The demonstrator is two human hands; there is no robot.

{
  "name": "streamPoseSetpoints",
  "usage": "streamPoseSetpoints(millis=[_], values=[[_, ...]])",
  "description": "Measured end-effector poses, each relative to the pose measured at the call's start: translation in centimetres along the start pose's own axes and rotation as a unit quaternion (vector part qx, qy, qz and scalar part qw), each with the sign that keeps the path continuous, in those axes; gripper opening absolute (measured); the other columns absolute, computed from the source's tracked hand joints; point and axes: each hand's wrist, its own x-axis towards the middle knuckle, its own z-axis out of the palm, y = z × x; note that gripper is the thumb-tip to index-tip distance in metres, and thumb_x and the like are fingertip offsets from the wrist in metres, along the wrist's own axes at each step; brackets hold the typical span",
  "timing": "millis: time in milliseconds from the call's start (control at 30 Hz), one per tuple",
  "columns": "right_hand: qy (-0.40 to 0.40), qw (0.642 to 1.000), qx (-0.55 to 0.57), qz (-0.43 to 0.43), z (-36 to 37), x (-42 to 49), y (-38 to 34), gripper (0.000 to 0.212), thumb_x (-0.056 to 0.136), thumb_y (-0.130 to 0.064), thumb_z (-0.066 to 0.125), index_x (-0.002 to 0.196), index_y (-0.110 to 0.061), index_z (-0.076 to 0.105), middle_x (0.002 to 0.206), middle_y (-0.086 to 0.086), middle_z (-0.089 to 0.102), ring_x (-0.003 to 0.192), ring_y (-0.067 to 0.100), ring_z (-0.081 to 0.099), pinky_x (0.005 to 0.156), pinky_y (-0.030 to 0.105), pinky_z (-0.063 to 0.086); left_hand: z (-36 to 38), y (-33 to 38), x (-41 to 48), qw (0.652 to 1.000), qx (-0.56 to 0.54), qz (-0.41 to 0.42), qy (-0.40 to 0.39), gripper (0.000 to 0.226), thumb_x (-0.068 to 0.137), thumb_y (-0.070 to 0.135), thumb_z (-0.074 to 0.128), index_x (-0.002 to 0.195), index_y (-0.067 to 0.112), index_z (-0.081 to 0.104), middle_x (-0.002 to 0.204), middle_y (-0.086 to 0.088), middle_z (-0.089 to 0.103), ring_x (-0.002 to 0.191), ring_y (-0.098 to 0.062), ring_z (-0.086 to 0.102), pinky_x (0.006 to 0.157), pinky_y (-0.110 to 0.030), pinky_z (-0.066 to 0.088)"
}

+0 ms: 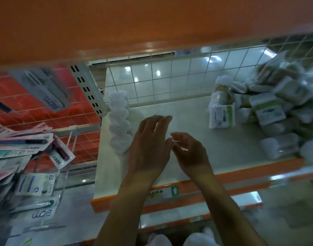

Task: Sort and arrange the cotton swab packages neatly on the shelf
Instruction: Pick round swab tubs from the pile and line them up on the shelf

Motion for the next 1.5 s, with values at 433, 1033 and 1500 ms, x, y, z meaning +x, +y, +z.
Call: streamPoseSetpoints(millis=[433, 1033, 1500], values=[[0.121, 0.992, -0.030, -0.016, -8.2, -1.1, 5.9, 0.030, 0.083, -0.012, 0.068, 0.112, -0.018, 0.063, 0.114, 0.001, 0.062, 0.107, 0.017, 0.057, 0.094, 0.037, 0.048, 7.0, 8.4, 0.8, 0.994, -0.010, -0.017, -0.104, 0.073, 0.091, 0.022, 0.060, 0.149, 0.034, 0.017, 0.158, 0.005, 0.010, 0.143, -0.017, 0.015, 0.110, -0.033, 0.027], [0.260, 0.965, -0.014, 0.037, -20.2, -1.2, 12.7, 0.034, 0.085, -0.004, 0.055, 0.117, -0.013, 0.057, 0.114, 0.007, 0.056, 0.106, 0.023, 0.053, 0.091, 0.041, 0.047, 15.8, 20.6, 3.2, 0.952, -0.168, -0.072, -0.245, 0.054, 0.089, 0.046, 0.051, 0.135, 0.020, 0.043, 0.130, -0.004, 0.052, 0.120, -0.021, 0.045, 0.092, -0.029, 0.035], [0.212, 0.977, -0.021, 0.012, -19.8, -1.5, 13.1, 0.032, 0.084, -0.004, 0.060, 0.114, -0.015, 0.060, 0.109, 0.000, 0.055, 0.109, 0.022, 0.052, 0.093, 0.040, 0.045, 15.1, 18.5, 1.5, 0.954, -0.241, -0.158, -0.088, 0.032, 0.084, 0.029, 0.065, 0.115, 0.030, 0.059, 0.115, 0.010, 0.059, 0.097, -0.008, 0.057, 0.068, -0.009, 0.035]])
